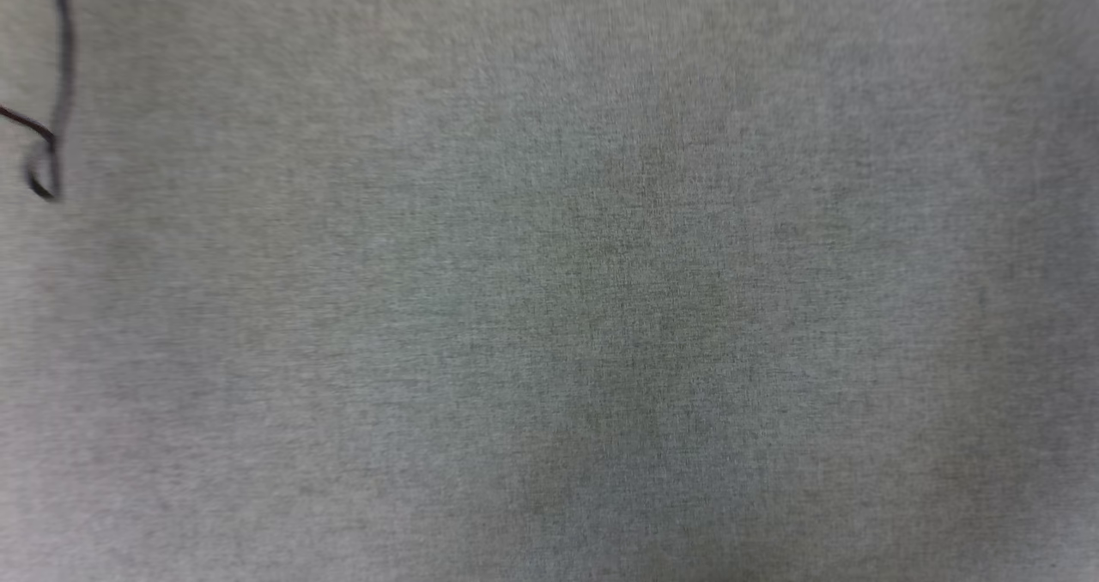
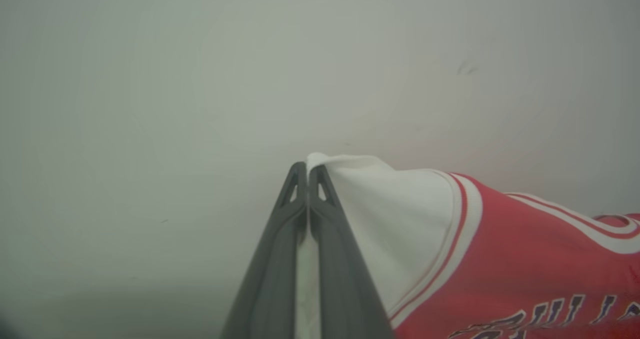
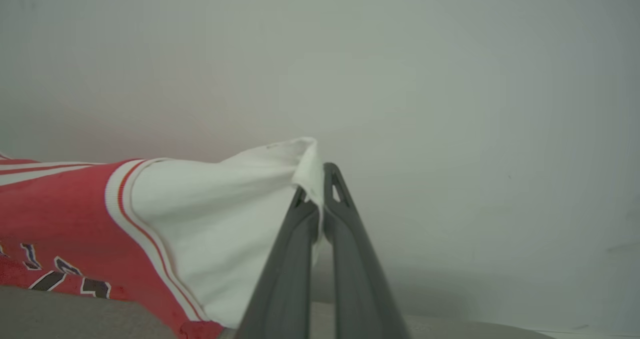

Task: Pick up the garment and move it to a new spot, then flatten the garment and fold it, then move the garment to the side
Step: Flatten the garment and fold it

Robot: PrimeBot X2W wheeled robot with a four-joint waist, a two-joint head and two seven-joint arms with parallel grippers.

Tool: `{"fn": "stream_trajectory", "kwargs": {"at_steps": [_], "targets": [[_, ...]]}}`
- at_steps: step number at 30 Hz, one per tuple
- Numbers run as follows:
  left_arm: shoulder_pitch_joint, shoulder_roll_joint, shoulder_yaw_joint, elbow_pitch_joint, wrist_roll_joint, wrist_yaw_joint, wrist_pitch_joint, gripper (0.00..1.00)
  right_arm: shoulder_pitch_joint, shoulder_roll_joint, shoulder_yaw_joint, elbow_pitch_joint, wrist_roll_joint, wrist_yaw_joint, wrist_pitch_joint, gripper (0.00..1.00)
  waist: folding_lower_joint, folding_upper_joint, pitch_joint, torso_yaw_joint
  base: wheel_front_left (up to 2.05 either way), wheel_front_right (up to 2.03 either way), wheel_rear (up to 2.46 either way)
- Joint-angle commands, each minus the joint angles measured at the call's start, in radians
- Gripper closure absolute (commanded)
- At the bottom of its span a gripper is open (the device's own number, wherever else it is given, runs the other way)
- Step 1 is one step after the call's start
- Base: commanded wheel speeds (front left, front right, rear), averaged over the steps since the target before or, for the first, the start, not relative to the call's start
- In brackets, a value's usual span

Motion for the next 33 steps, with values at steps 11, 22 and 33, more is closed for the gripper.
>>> {"fn": "stream_trajectory", "kwargs": {"at_steps": [11,22,33], "targets": [[0.399,-0.079,-0.056,0.083,-0.044,-0.047,-0.065,1.0,0.453,-0.047,0.053,-0.044,0.178,-0.001,0.038,1.0,-0.0002,0.0,-0.318,0.045,0.0,0.0,0.0],[0.833,-0.063,-0.041,0.011,-0.108,-0.023,-0.083,1.0,0.958,-0.054,-0.041,-0.281,0.275,-0.002,0.105,1.0,-0.0002,0.0,-0.537,0.062,0.0,0.0,0.0],[1.264,-0.021,-0.023,-0.25,-0.165,0.122,-0.027,1.0,1.429,0.049,-0.155,-0.57,0.272,-0.002,0.266,1.0,-0.0002,0.0,-0.651,0.056,0.0,0.0,0.0]]}}
